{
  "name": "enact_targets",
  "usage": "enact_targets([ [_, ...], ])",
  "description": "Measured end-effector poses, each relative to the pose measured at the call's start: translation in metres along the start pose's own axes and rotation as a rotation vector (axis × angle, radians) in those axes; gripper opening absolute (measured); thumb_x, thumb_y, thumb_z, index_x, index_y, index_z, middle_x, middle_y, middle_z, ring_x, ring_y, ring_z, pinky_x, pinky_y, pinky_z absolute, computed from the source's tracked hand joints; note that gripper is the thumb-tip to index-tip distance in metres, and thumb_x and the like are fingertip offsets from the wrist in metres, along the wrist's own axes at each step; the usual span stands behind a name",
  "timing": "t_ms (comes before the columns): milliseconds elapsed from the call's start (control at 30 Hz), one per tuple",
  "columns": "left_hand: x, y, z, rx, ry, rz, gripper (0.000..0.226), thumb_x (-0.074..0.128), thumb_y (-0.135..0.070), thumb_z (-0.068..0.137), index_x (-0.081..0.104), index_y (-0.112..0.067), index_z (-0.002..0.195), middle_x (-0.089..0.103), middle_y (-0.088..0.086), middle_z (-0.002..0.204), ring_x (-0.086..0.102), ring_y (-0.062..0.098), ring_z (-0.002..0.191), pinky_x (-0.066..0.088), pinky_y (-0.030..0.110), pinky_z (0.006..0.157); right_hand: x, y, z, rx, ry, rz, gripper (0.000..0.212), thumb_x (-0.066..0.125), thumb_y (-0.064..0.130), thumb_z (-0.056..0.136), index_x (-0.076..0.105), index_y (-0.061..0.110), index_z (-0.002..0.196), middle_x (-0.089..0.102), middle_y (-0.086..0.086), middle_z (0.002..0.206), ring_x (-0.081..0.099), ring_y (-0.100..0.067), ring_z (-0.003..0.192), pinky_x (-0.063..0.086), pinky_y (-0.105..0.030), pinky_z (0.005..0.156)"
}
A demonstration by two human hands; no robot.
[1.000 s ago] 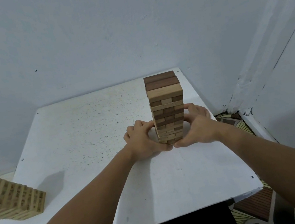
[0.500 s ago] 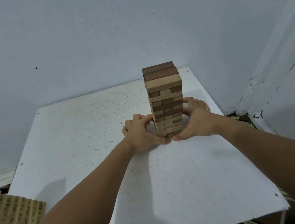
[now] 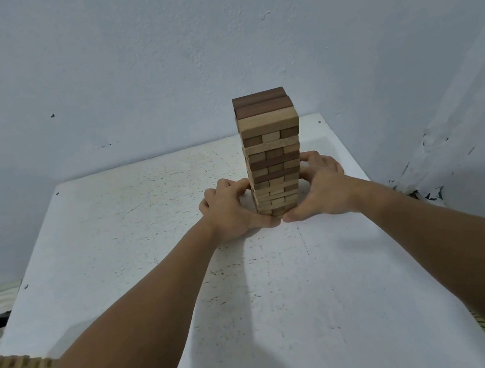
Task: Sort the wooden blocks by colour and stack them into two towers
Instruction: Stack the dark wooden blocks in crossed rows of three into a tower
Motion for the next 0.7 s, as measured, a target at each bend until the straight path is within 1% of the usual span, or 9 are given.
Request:
enact_targets([
  [200,-0.001,0.003,0.01,-0.016,-0.004,-0.003,0.067,0.091,-0.066,0.052,0.06,-0.057,0.111,0.04,-0.015,0.117,0.027,0.019,0.118,0.026,0.044,0.115,0.001,-0.005,0.009,0.012,-0.013,-0.007,0.074,0.092,0.056,0.06,0.048,0.058,0.119,0.016,0.022,0.15,0.007,-0.018,0.145,0.017,-0.042,0.12],
  [267,0.0,0.002,0.011,-0.016,-0.007,-0.003,0.067,0.091,-0.065,0.053,0.061,-0.057,0.111,0.04,-0.014,0.117,0.026,0.019,0.118,0.026,0.044,0.115,0.002,-0.006,0.009,0.004,-0.009,0.002,0.069,0.092,0.056,0.06,0.049,0.06,0.113,0.017,0.022,0.149,0.007,-0.019,0.145,0.018,-0.041,0.118],
  [367,0.001,0.003,0.01,-0.014,-0.009,0.01,0.068,0.09,-0.066,0.053,0.06,-0.057,0.113,0.04,-0.012,0.118,0.026,0.019,0.118,0.025,0.044,0.115,0.002,-0.004,0.008,-0.002,0.009,0.008,0.058,0.091,0.056,0.06,0.048,0.068,0.098,0.017,0.022,0.148,0.007,-0.019,0.144,0.019,-0.037,0.113],
  [433,0.001,0.003,0.009,-0.016,-0.004,0.02,0.069,0.09,-0.067,0.053,0.059,-0.057,0.115,0.04,-0.011,0.119,0.026,0.019,0.119,0.025,0.044,0.114,0.003,-0.003,0.007,0.003,0.01,-0.002,0.057,0.091,0.056,0.061,0.047,0.069,0.096,0.017,0.021,0.149,0.007,-0.019,0.144,0.019,-0.037,0.114],
  [500,0.001,0.003,0.007,-0.015,0.005,0.024,0.071,0.09,-0.066,0.055,0.058,-0.055,0.118,0.039,-0.008,0.122,0.025,0.02,0.121,0.025,0.044,0.114,0.003,-0.004,0.007,0.005,-0.002,-0.019,0.06,0.09,0.056,0.062,0.048,0.064,0.103,0.017,0.02,0.152,0.007,-0.02,0.145,0.018,-0.041,0.118],
  [567,-0.001,0.002,0.003,-0.015,0.012,0.029,0.077,0.09,-0.065,0.057,0.054,-0.054,0.124,0.038,-0.007,0.123,0.025,0.021,0.122,0.026,0.044,0.113,0.003,-0.006,0.006,0.011,-0.019,-0.028,0.074,0.09,0.057,0.06,0.046,0.061,0.12,0.017,0.019,0.155,0.008,-0.021,0.146,0.018,-0.042,0.119],
  [633,-0.002,0.002,-0.002,-0.02,0.021,0.06,0.09,0.091,-0.064,0.058,0.046,-0.051,0.135,0.035,-0.007,0.126,0.025,0.022,0.126,0.027,0.042,0.111,0.003,-0.009,0.004,0.01,-0.044,-0.045,0.091,0.089,0.063,0.057,0.042,0.056,0.135,0.018,0.016,0.159,0.009,-0.021,0.148,0.018,-0.044,0.12],
  [700,-0.003,0.005,-0.011,-0.038,0.032,0.093,0.108,0.091,-0.066,0.059,0.033,-0.048,0.148,0.033,-0.005,0.136,0.025,0.025,0.134,0.027,0.043,0.113,0.006,-0.014,0.0,-0.002,-0.06,-0.083,0.107,0.084,0.072,0.054,0.035,0.052,0.147,0.019,0.012,0.162,0.01,-0.021,0.151,0.015,-0.046,0.124],
])
Point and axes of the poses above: each hand's wrist, its own z-axis towards the middle knuckle, its own x-axis out of the palm, y = z × x, the point moved 4 cm from there along z, towards the middle knuckle
